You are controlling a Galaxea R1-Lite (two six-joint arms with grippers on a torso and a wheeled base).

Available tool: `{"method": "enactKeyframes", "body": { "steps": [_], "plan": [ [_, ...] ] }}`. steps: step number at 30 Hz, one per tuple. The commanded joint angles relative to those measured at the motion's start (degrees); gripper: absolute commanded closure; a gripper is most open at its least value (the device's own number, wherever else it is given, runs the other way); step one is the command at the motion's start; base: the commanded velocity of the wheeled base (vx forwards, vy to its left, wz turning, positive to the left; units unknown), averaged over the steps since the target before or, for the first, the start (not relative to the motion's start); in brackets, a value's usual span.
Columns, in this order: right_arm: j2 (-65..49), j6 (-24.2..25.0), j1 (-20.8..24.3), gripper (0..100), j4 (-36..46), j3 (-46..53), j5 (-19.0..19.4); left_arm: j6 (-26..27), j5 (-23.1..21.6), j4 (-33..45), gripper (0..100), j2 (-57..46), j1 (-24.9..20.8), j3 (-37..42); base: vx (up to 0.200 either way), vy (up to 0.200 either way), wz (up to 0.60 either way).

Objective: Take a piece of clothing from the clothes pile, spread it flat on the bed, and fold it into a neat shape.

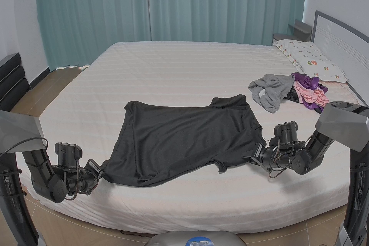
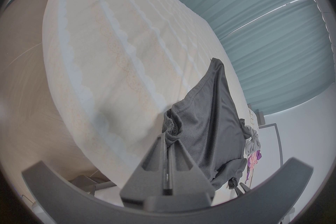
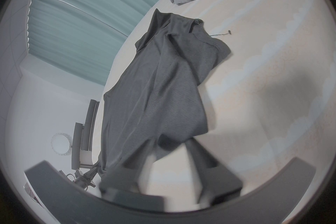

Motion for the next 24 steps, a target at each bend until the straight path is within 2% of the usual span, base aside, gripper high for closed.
{"method": "enactKeyframes", "body": {
  "steps": [1, 7, 9, 16, 24],
  "plan": [
    [-0.6, 0.0, -0.2, 100, 0.1, 1.5, -0.2, 0.0, 0.0, 0.0, 100, -0.1, 0.0, 0.5, 0.000, 0.000, 0.00],
    [-5.3, 1.3, -1.7, 100, -0.5, 5.6, 0.3, 0.0, -0.4, 0.0, 100, -1.1, 0.1, 1.9, 0.000, 0.000, 0.00],
    [-9.0, 2.6, -3.1, 100, 0.1, 7.5, 1.0, 0.0, -0.4, 0.0, 100, -1.9, 0.0, 2.6, 0.000, 0.000, 0.00],
    [-17.8, 2.1, -7.3, 100, 0.2, 16.9, 4.4, 0.5, -0.5, 0.0, 100, -4.0, -0.4, 4.2, 0.000, 0.000, 0.00],
    [-24.5, -4.9, -9.9, 100, 0.3, 26.7, 4.7, 6.6, -1.4, 0.7, 100, -5.3, -1.1, 7.9, 0.000, 0.000, 0.00]
  ]
}}
